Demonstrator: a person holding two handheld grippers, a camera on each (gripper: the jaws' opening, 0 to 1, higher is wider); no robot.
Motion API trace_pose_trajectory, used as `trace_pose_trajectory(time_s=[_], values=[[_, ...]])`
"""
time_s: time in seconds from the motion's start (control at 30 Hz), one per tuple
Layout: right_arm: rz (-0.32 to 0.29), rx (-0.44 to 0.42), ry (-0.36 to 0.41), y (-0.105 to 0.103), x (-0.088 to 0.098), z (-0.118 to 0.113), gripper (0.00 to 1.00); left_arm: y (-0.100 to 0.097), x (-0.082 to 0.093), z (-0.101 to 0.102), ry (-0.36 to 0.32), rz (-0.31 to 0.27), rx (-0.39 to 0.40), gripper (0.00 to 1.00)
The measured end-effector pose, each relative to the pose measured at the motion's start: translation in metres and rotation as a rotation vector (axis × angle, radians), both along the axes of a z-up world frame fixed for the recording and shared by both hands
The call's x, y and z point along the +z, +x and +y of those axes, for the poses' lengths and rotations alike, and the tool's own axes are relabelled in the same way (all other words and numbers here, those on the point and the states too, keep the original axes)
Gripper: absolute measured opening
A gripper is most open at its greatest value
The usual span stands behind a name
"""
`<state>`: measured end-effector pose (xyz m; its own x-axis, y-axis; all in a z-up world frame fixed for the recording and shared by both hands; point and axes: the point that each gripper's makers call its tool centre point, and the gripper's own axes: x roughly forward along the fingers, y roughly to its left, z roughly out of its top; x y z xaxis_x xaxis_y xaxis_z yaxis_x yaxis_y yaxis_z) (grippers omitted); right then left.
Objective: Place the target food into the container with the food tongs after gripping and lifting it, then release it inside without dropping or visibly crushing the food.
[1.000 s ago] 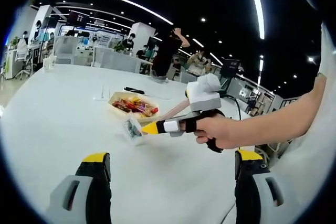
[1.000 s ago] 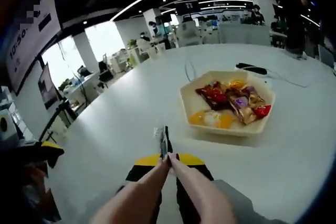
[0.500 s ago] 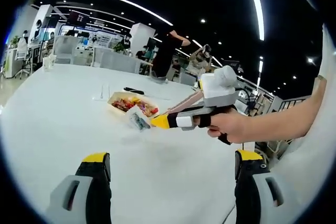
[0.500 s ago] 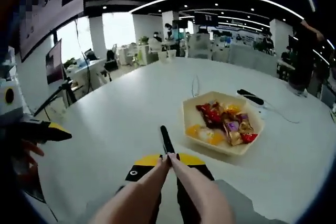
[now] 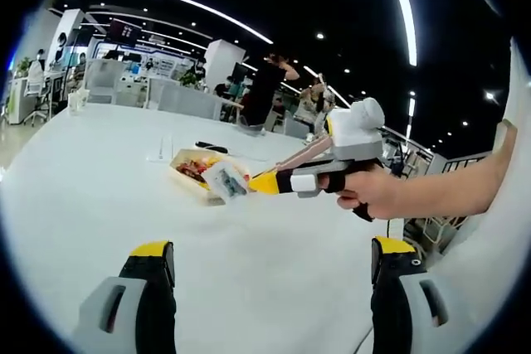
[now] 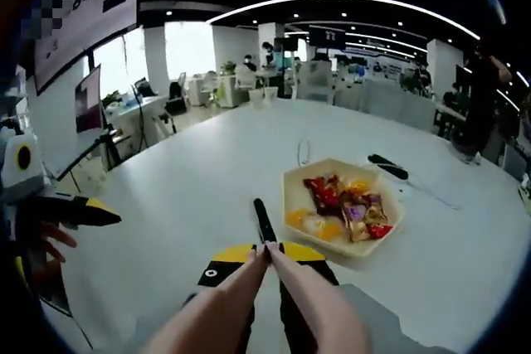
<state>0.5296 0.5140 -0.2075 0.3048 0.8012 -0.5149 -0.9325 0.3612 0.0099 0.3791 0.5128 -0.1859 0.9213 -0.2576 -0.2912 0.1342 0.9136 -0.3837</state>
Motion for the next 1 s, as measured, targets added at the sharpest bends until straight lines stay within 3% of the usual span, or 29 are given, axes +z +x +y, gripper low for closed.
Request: trace_pose_trajectory(time_s=[0.13, 0.3, 0.57, 0.73, 1.0], values=[[-0.030, 0.003, 0.005, 0.008, 0.005, 0.001, 0.08, -0.004, 0.002, 0.001, 0.004, -0.001, 0.011, 0.99], [-0.018, -0.026, 0.013, 0.022, 0.004, -0.002, 0.08, -0.010, 0.002, 0.004, 0.008, 0.004, 0.024, 0.99], [-0.029, -0.066, 0.029, 0.040, 0.020, -0.012, 0.09, -0.010, 0.000, 0.004, 0.013, 0.011, 0.024, 0.99], [-0.031, -0.082, 0.033, 0.053, 0.021, -0.014, 0.09, -0.008, 0.004, 0.003, 0.006, 0.009, 0.034, 0.99], [-0.054, -0.084, 0.057, 0.064, 0.046, -0.010, 0.09, 0.000, 0.014, -0.005, 0.023, 0.004, 0.010, 0.99]])
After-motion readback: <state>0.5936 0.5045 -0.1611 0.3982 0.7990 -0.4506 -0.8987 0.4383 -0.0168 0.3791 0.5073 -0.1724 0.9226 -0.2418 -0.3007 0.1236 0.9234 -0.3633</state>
